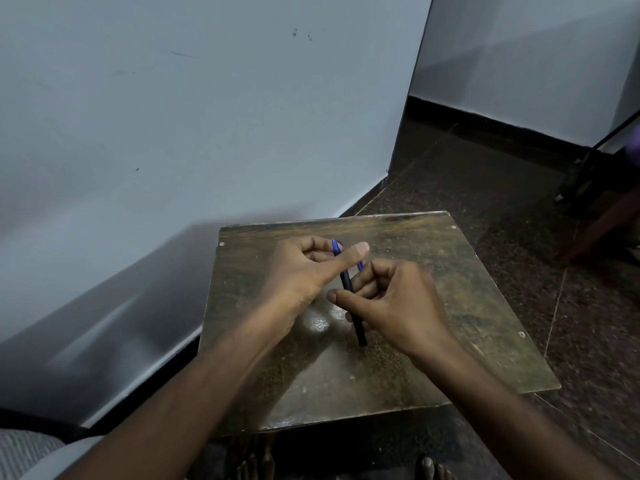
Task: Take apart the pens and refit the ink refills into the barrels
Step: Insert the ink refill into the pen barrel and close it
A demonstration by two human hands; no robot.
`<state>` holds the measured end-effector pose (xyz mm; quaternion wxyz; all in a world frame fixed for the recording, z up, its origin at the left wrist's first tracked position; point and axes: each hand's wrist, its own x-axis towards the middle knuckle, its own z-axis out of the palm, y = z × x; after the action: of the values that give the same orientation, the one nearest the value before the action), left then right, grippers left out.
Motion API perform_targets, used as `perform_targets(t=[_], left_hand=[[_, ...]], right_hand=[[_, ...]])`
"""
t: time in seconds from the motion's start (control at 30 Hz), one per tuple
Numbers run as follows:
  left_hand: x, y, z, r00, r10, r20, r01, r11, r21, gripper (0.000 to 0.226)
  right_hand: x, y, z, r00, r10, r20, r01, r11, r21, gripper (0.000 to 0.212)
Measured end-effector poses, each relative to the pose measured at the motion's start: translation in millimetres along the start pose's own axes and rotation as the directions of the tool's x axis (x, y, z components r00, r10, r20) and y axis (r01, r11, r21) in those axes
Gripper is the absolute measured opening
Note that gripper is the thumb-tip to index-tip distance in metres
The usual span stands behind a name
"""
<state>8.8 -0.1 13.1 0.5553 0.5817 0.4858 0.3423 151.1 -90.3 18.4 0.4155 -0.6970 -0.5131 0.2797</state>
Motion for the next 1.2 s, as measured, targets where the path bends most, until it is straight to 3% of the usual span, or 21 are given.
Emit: perform_targets(t=[0.07, 0.1, 0.2, 0.27, 0.3, 0.4, 0.47, 0.57, 0.67, 0.77, 0.9, 1.2], left_hand=[[2, 1, 0, 0.997, -0.055, 0.045, 0.052, 0.997, 0.058, 0.071], [3, 2, -1, 0.991, -0.073, 0.116, 0.07, 0.997, 0.031, 0.07], [4, 3, -3, 0.973, 0.001, 0.232, 0.019, 0.996, -0.085, 0.03], [4, 0, -4, 0.983, 0.062, 0.173, -0.046, 0.994, -0.096, 0.016], [4, -2, -3, 0.991, 0.063, 0.119, -0.053, 0.995, -0.085, 0.021], [4, -2, -1, 1.0, -0.014, 0.019, 0.015, 1.0, -0.015, 0.066], [3, 0, -3, 0.994, -0.053, 0.094, 0.054, 0.999, -0.001, 0.08], [5, 1, -7, 0.976, -0.01, 0.217, 0.014, 1.0, -0.02, 0.041], [6, -3, -8, 0.98, 0.066, 0.189, -0.07, 0.998, 0.011, 0.013], [6, -6, -5, 0.992, 0.064, 0.107, -0.065, 0.998, 0.006, 0.012], [11, -10, 1, 0.999, 0.048, 0.015, -0.047, 0.997, -0.056, 0.031], [17, -5, -14, 1.0, 0.018, -0.014, -0.019, 0.998, -0.066, 0.028]], right_hand=[[-1, 0, 2, 1.0, 0.0, -0.014, 0.0, 1.0, -0.011, 0.03], [0, 0, 1, 1.0, 0.008, -0.028, -0.008, 1.0, -0.006, 0.03], [4, 1, -3, 0.998, 0.044, -0.039, -0.044, 0.999, 0.015, 0.029], [4, 2, -3, 0.999, 0.042, -0.024, -0.042, 0.999, -0.005, 0.028], [4, 2, -2, 0.999, 0.034, -0.021, -0.034, 0.999, -0.02, 0.028], [2, 2, 0, 1.0, 0.004, -0.017, -0.005, 0.998, -0.057, 0.028], [1, 2, 0, 1.0, 0.002, -0.015, -0.003, 0.999, -0.052, 0.028], [4, 4, -2, 0.999, 0.019, -0.037, -0.021, 0.999, -0.043, 0.027], [6, 7, -2, 0.999, 0.012, -0.039, -0.014, 0.997, -0.073, 0.027], [6, 8, -1, 0.998, -0.044, -0.052, 0.038, 0.992, -0.117, 0.03], [4, 9, 0, 0.99, -0.097, -0.099, 0.072, 0.969, -0.235, 0.036], [1, 12, -3, 0.993, -0.106, -0.048, 0.086, 0.944, -0.318, 0.035]])
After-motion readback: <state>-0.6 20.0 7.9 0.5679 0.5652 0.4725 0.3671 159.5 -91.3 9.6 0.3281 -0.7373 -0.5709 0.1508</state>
